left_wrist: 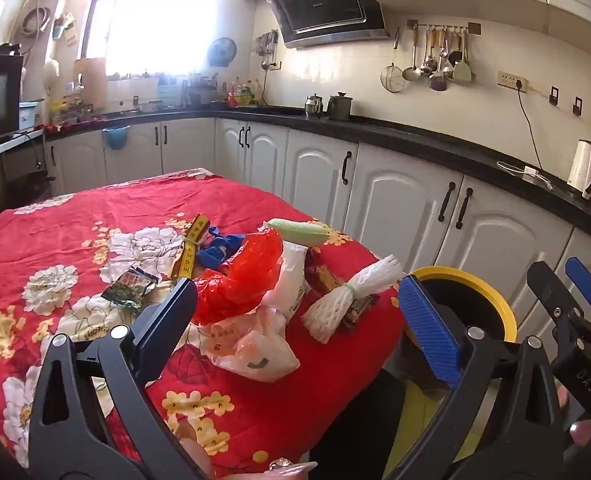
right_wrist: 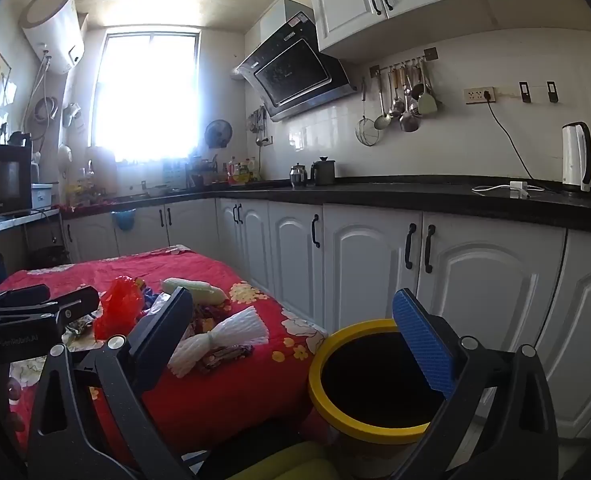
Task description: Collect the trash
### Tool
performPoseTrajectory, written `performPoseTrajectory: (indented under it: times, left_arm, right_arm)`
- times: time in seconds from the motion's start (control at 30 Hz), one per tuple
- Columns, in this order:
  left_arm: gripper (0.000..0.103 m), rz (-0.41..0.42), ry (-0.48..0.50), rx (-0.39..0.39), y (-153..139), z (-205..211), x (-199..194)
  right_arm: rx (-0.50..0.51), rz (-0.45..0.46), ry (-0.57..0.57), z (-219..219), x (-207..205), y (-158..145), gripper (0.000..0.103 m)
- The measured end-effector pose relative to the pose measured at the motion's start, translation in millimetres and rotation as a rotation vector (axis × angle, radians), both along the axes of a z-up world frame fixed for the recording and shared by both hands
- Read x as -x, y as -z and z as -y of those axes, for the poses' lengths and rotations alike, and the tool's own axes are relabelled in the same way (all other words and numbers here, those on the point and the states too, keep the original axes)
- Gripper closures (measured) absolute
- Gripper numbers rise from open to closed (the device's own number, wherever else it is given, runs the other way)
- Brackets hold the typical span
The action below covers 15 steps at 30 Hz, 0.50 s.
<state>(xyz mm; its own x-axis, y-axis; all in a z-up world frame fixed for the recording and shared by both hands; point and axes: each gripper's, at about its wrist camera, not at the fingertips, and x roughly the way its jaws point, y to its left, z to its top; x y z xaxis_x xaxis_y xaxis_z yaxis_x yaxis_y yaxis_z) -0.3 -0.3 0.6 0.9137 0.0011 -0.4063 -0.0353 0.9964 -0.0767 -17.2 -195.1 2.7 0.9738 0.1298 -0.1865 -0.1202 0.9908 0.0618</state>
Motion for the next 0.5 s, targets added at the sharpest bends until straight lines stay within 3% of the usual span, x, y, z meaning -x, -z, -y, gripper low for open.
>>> performPoseTrajectory:
  times: [0.5]
  left_arm:
    - [0.011, -0.002, -0.010, 0.008, -8.0, -3.9, 1.9]
  right_arm:
    - [0.010, 0.002, -0.002, -3.7, -2.9, 4.0, 0.006]
